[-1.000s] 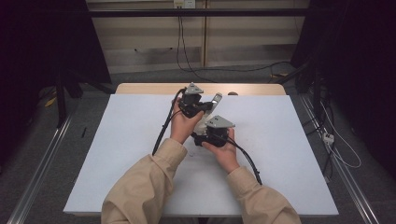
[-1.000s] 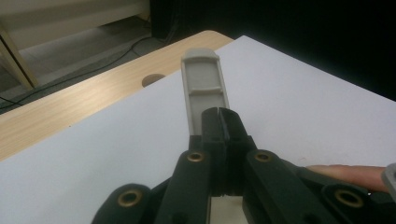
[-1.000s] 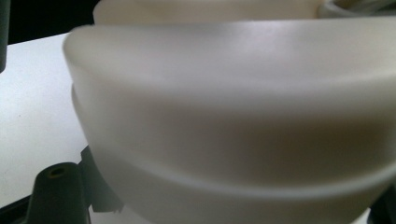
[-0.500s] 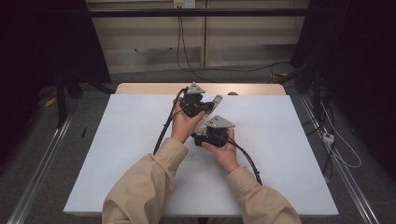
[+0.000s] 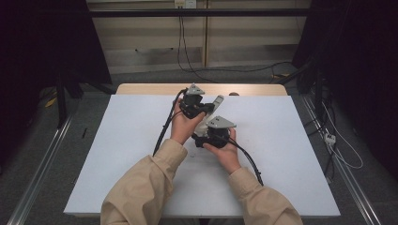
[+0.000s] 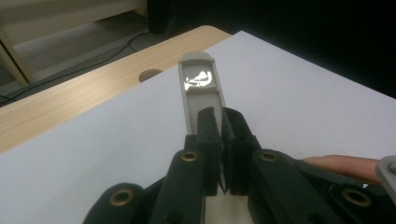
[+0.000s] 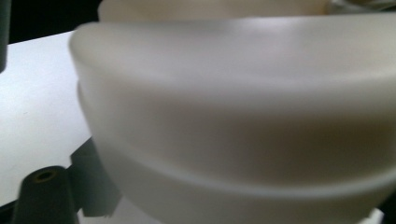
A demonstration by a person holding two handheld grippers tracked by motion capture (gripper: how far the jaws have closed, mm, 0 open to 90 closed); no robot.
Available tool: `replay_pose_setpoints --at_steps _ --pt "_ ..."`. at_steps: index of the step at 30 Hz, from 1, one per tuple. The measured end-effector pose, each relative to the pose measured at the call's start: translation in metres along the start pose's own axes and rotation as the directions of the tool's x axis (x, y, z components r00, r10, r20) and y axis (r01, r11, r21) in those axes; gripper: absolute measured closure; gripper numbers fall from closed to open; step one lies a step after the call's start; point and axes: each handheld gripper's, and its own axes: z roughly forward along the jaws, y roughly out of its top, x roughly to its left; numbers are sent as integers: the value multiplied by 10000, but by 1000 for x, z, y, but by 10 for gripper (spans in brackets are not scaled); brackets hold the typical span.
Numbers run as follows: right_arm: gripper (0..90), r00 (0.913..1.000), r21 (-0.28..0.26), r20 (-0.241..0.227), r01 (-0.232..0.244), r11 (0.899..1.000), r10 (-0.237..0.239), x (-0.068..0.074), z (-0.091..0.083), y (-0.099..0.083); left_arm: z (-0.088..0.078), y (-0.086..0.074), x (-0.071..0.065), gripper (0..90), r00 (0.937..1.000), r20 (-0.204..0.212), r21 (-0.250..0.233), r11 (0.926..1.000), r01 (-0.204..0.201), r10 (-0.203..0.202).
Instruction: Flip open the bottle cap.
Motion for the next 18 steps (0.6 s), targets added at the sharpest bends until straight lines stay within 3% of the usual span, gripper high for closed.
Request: replay_pose_setpoints --at_steps 9,18 --pt "57 9978 387 -287 -593 9975 604 -1 -3 -1 -7 1 -2 783 10000 -8 -56 10000 55 -55" --pt "56 9971 465 -146 -739 9962 747 -6 -13 -2 -21 -4 -1 584 9995 -244 -1 9998 191 -191"
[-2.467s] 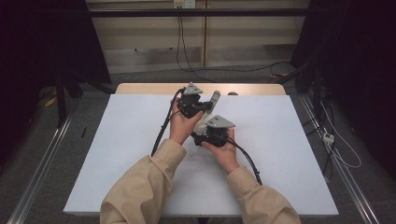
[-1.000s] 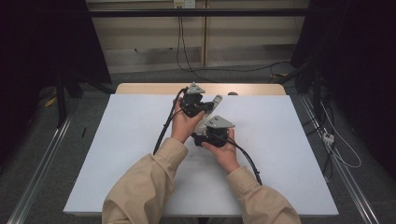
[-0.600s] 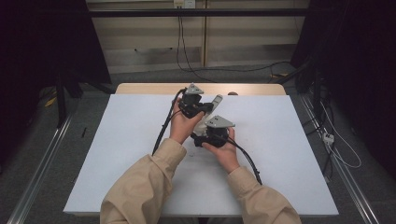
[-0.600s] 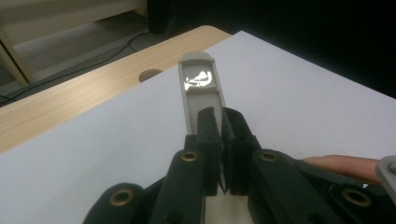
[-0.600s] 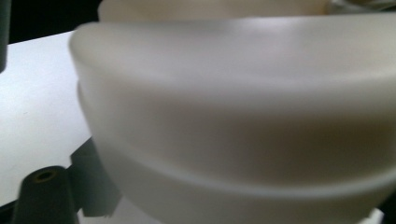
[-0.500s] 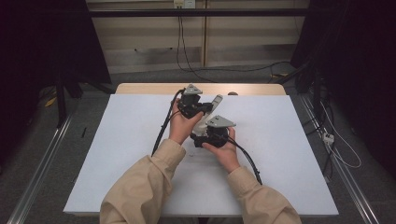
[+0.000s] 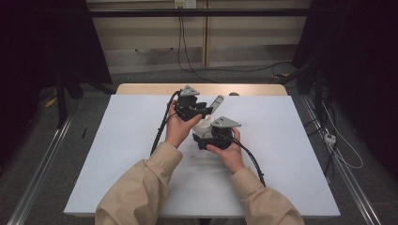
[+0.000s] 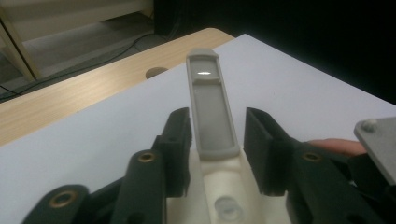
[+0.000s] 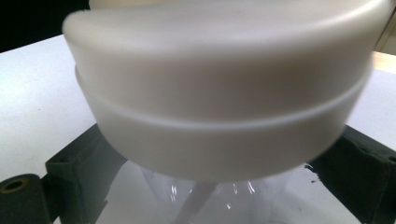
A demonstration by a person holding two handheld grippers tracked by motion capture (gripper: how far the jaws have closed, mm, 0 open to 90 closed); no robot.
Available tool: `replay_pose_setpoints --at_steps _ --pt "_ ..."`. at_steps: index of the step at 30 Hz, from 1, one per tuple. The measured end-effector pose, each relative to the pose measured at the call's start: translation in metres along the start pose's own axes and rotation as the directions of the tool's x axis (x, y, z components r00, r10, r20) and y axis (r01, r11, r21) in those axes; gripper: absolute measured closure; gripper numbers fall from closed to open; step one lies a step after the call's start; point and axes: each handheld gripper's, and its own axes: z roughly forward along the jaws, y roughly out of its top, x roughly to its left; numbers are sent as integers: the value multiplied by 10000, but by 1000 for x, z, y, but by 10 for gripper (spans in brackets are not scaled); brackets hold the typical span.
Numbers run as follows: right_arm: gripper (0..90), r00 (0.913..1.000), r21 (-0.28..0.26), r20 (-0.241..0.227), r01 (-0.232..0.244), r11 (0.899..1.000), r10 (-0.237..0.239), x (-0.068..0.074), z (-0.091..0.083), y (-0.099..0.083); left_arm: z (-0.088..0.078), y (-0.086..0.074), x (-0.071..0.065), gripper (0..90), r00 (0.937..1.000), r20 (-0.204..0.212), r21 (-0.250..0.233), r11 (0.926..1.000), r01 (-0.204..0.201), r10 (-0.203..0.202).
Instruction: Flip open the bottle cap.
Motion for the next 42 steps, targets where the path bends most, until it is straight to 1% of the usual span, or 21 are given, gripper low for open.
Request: replay_pose_setpoints --at_steps 2,4,6,8,9,10,11,13,14,15,17,19,24,27,28,34,35,36,38,40,42 --pt "54 10000 36 8 23 10000 -23 -1 -2 0 -4 -1 0 505 10000 -29 29 10000 63 -63" --pt "52 10000 114 1 24 9999 -24 -1 -5 0 -8 -2 -1 453 10000 -52 -33 10000 35 -35" --pt "54 10000 52 -24 77 10000 -77 -1 -8 -1 -12 -3 -2 358 9999 -62 -28 10000 90 -90" --pt "53 10000 84 -44 40 10000 -39 -1 -11 -3 -16 -6 -3 339 10000 31 23 10000 46 -46" --pt "52 10000 95 -35 58 9999 -58 -2 -13 -4 -18 -8 -3 311 10000 29 103 9999 51 -51" --pt "52 10000 150 -34 43 9999 -43 -4 -15 -4 -21 -10 -2 274 10000 24 103 9999 50 -50" --pt "52 10000 120 11 2 9999 -2 -5 -17 -5 -23 -12 -2 261 10000 52 0 10000 70 -70" --pt "53 9999 140 20 -109 9998 108 -7 -23 -4 -29 -16 -1 240 9997 162 -26 9999 163 -162" --pt "56 9999 113 21 -120 9999 120 -8 -25 -4 -31 -19 -1 219 9999 125 11 10000 95 -95" --pt "56 9999 87 -7 -112 9999 112 -8 -28 -4 -34 -21 -1 204 9998 142 0 9999 158 -158" --pt "60 10000 114 -54 -18 9999 18 -8 -33 -5 -39 -27 0 185 9997 234 -9 9999 111 -111" --pt "64 10000 169 -85 48 9998 -47 -8 -37 -5 -43 -33 1 167 9996 248 32 9999 158 -159" --pt "63 9999 145 -98 42 9999 -40 -7 -47 -8 -55 -46 5 135 9990 436 -37 9999 101 -99" --pt "61 9999 137 -145 58 9999 -57 -7 -53 -10 -61 -53 7 102 9986 490 103 9998 176 -181" --pt "61 9999 141 -141 56 9999 -54 -7 -55 -10 -63 -55 8 95 9984 517 73 9998 203 -207" --pt "61 9998 104 -178 50 9999 -48 -9 -68 -14 -73 -69 11 85 9982 593 153 9998 116 -125" --pt "61 9998 112 -172 44 9999 -42 -10 -70 -14 -75 -72 12 82 9975 661 133 9997 225 -233" --pt "61 9998 113 -167 80 9999 -78 -10 -72 -15 -76 -74 14 82 9974 687 153 9996 223 -233" --pt "61 9998 118 -155 130 9998 -128 -11 -77 -17 -79 -78 16 82 9973 670 230 9993 295 -310" --pt "64 9997 133 -143 179 9998 -177 -13 -82 -19 -82 -83 18 82 9971 655 135 9992 370 -378" --pt "64 9997 125 -124 189 9997 -188 -14 -88 -21 -85 -88 20 82 9975 611 151 9993 342 -351"
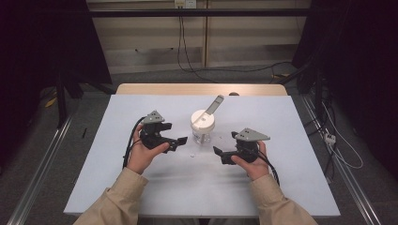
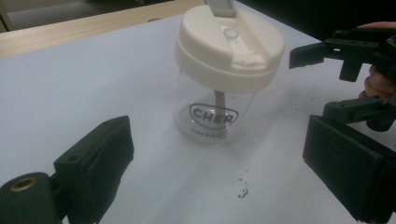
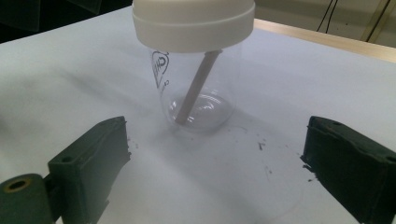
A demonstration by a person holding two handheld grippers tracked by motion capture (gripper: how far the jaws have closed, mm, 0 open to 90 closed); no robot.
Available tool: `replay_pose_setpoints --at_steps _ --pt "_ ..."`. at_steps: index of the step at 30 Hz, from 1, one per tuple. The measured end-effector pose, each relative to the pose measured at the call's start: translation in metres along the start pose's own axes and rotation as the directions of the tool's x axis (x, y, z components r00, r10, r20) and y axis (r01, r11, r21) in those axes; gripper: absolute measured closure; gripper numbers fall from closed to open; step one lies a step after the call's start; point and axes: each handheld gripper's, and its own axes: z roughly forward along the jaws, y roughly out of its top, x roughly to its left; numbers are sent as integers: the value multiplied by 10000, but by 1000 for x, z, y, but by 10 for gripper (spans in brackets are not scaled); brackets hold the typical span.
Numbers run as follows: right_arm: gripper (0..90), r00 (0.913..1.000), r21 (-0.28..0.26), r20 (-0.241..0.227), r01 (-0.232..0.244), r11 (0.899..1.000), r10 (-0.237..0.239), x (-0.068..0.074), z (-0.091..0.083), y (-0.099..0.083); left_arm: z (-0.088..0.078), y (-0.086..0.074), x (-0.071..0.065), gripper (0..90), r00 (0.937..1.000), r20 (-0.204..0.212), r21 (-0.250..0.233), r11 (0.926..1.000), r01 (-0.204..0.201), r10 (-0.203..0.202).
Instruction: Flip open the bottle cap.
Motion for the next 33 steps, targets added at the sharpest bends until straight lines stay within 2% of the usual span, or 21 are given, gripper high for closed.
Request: replay_pose_setpoints --at_steps 5,12,26,33 --pt "64 10000 -70 -4 24 10000 -24 -2 -12 -4 -7 -9 1 72 9999 -21 133 9998 -119 120" --pt "65 10000 -136 53 -39 9999 40 -8 -26 -9 -20 -19 4 71 10000 -36 -22 10000 -92 92" --pt "65 9999 -178 161 44 9998 -41 -13 -47 -19 -37 -31 8 64 9998 -185 -124 9999 -110 108" --pt "63 9998 -115 169 -35 9999 37 -16 -54 -24 -42 -38 9 64 9993 -316 56 9998 -176 178"
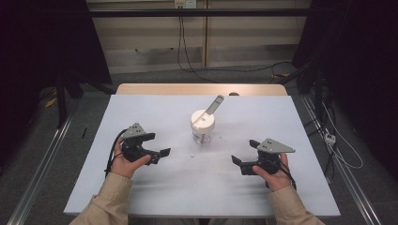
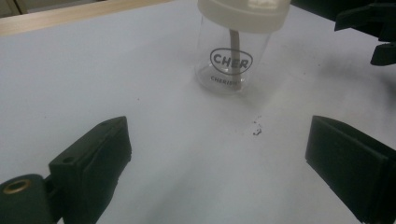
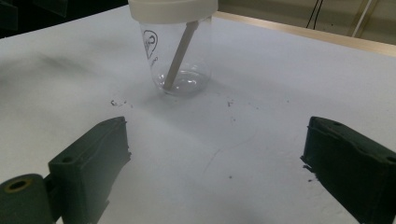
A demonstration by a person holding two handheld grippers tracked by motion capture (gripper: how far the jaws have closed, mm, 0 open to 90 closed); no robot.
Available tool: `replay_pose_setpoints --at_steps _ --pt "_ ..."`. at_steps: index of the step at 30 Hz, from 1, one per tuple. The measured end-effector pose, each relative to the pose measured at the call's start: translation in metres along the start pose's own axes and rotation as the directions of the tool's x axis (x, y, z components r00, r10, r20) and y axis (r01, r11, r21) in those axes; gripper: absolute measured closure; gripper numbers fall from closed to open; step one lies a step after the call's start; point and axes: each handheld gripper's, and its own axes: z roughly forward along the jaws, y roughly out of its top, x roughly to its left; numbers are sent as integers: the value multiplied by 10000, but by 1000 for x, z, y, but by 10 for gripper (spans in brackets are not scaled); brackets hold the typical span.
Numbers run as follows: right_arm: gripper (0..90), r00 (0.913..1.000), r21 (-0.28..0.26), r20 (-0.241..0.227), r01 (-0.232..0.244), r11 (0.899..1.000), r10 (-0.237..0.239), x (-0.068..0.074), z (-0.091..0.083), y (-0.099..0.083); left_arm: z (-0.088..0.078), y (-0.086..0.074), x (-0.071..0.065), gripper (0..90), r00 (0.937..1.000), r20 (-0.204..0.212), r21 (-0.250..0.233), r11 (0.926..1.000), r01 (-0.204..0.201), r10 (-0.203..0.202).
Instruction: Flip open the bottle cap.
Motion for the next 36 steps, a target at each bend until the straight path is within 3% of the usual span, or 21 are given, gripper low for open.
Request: replay_pose_setpoints --at_steps 10,20,36 --pt "62 10000 127 -9 54 9999 -54 0 -8 -7 -7 -12 0 64 9998 -106 316 9993 -186 190" --pt "61 10000 200 25 -4 9998 4 0 -17 -14 -17 -26 4 64 9997 -235 558 9984 -71 84" --pt "61 10000 259 87 14 9997 -16 0 -27 -21 -28 -37 7 64 9989 -468 497 9987 100 -76"
